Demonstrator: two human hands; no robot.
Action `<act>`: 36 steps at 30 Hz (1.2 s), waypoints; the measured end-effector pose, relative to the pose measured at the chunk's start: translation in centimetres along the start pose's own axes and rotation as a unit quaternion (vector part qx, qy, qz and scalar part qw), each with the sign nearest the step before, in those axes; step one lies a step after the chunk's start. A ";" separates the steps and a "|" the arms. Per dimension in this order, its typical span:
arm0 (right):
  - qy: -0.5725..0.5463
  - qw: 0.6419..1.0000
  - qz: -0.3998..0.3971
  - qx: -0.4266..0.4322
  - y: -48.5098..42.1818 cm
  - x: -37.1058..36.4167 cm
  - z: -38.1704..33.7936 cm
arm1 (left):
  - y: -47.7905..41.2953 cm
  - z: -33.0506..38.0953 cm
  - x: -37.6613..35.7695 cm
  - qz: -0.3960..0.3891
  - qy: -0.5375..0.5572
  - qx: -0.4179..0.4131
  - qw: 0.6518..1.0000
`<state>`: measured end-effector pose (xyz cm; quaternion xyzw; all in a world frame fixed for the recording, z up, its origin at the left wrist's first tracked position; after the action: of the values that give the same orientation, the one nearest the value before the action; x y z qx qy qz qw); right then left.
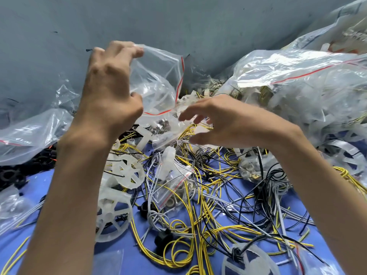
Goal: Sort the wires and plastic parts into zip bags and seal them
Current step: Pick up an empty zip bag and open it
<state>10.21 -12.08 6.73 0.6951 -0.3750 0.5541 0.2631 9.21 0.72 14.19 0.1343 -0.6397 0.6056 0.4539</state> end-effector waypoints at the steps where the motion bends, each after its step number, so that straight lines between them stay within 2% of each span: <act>1: 0.013 0.999 -0.039 0.012 -0.2 -1.1 -0.5 | 0.0 -0.2 0.2 0.006 -0.012 0.007 1.000; 3: 0.037 0.993 -0.109 0.028 -0.4 -3.3 -1.3 | 0.1 -0.3 0.2 0.010 -0.032 0.014 0.999; 6: 0.074 0.982 -0.167 0.038 -0.9 -6.0 -1.9 | 0.1 -0.5 0.0 0.003 -0.049 0.021 0.999; 16: 0.081 0.975 -0.194 0.076 -2.3 -10.6 -2.9 | 0.0 -1.1 -1.3 -0.035 -0.022 0.030 0.999; 22: 0.045 0.989 -0.097 0.103 -2.3 -7.2 -2.9 | 0.2 -2.0 -2.4 -0.072 -0.017 0.052 0.996; 25: 0.017 0.991 -0.016 0.133 -1.2 -2.8 -3.1 | 0.1 -2.2 -2.8 -0.090 -0.017 0.058 0.994; 29: -0.046 0.987 0.082 0.129 1.0 2.5 -2.6 | 0.3 -2.0 -3.4 -0.116 -0.011 0.057 0.992; 33: -0.166 0.969 0.112 0.142 3.1 5.2 -2.1 | 0.3 -1.6 -3.6 -0.126 -0.009 0.048 0.991; 36: -0.274 0.933 0.132 0.191 4.3 6.5 -2.6 | 0.4 -1.4 -3.8 -0.134 0.000 0.039 0.990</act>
<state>5.94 -14.06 13.44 0.8011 -0.4082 0.4332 -0.0627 11.63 0.66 10.93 0.2363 -0.5918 0.5640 0.5253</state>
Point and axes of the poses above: each hand's wrist, its own y-axis away from the middle knuckle, its own x-axis out of the back of the hand, z = x × y, the point moved 10 cm from there along -y, towards the middle knuckle, and after that the axes turned 10 degrees about -z, right-handed, at the moved point
